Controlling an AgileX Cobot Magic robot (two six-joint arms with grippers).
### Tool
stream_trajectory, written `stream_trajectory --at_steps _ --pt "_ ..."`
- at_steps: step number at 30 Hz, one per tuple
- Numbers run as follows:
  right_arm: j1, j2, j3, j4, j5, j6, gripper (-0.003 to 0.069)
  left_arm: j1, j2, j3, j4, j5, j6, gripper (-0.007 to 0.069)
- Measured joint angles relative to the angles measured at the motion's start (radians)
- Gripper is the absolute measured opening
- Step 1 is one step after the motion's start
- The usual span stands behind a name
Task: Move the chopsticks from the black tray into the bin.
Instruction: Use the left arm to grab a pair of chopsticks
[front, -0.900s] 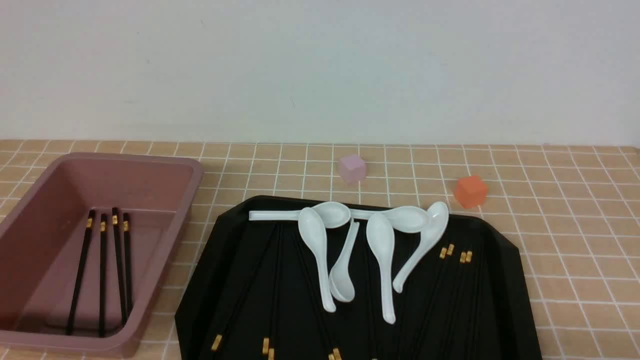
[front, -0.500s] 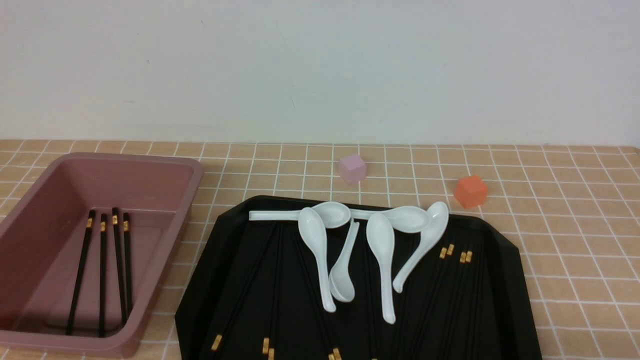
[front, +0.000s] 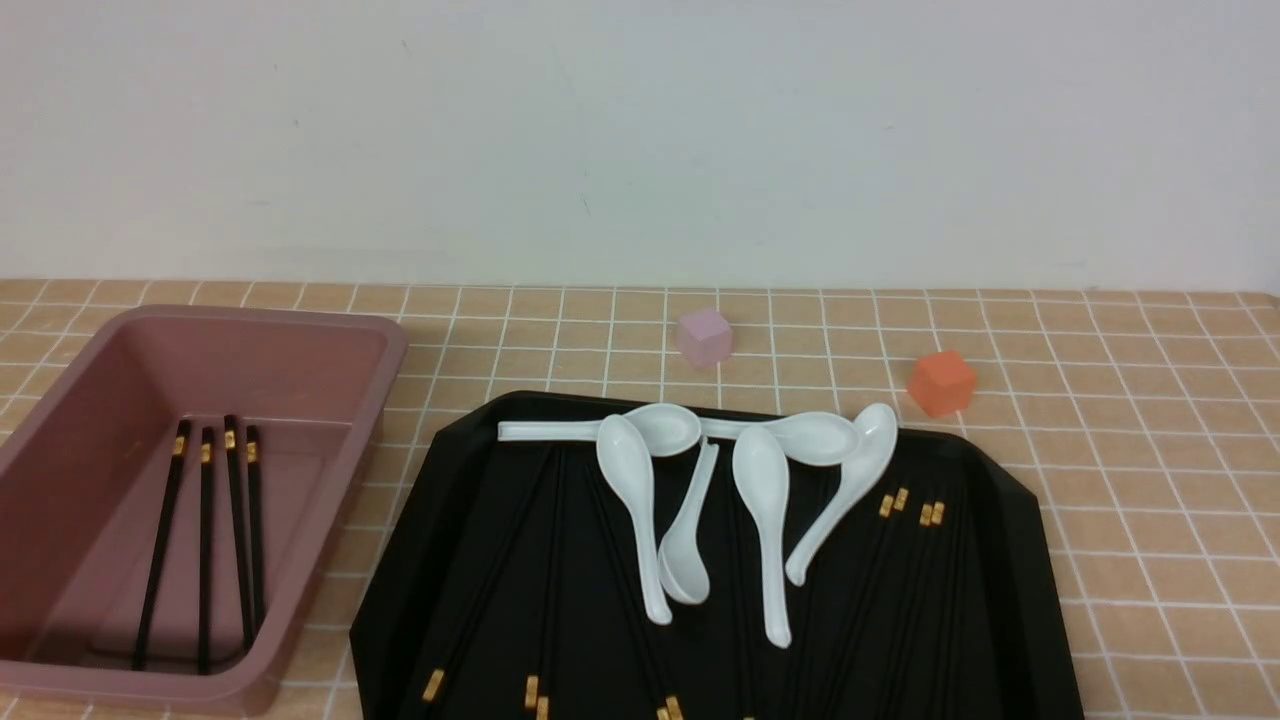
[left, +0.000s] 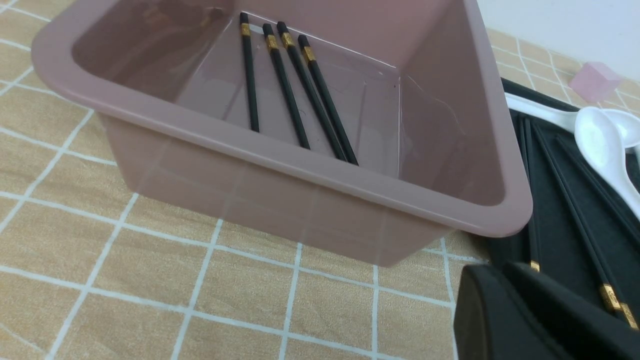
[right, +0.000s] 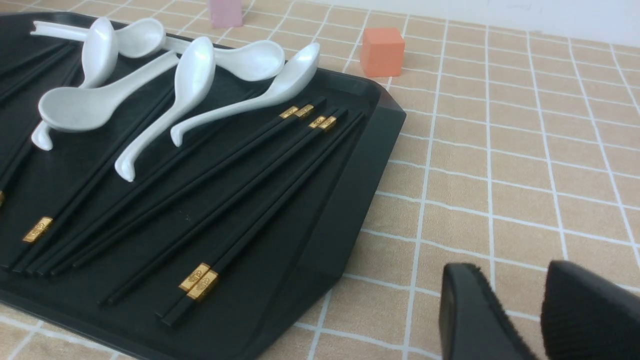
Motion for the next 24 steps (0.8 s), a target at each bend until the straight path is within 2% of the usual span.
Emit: stream_trajectory --at_steps 12,16,17,18,19,20,21,24 --pt "0.0 0.0 0.0 0.0 0.0 0.0 0.024 0.0 0.0 0.0 0.009 -0.004 -0.001 0.0058" --pt "0.0 0.0 0.0 0.0 0.0 0.0 0.024 0.0 0.0 0.0 -0.065 -0.04 -0.035 0.006" --pt "0.0 0.0 0.0 0.0 0.0 0.0 0.024 0.0 0.0 0.0 -0.137 -0.059 -0.082 0.0062" --pt "0.0 0.0 0.0 0.0 0.0 0.0 0.024 0.0 0.0 0.0 -0.152 -0.059 -0.082 0.0062" --pt "0.0 0.0 0.0 0.0 0.0 0.0 0.024 0.0 0.0 0.0 -0.289 -0.072 -0.174 0.0063" --pt "0.0 0.0 0.0 0.0 0.0 0.0 0.024 0.0 0.0 0.0 -0.327 -0.072 -0.185 0.0063" --pt "0.0 0.0 0.0 0.0 0.0 0.0 0.024 0.0 0.0 0.0 -0.48 -0.075 -0.285 0.0066" --pt "0.0 0.0 0.0 0.0 0.0 0.0 0.024 0.0 0.0 0.0 -0.725 -0.085 -0.392 0.0071"
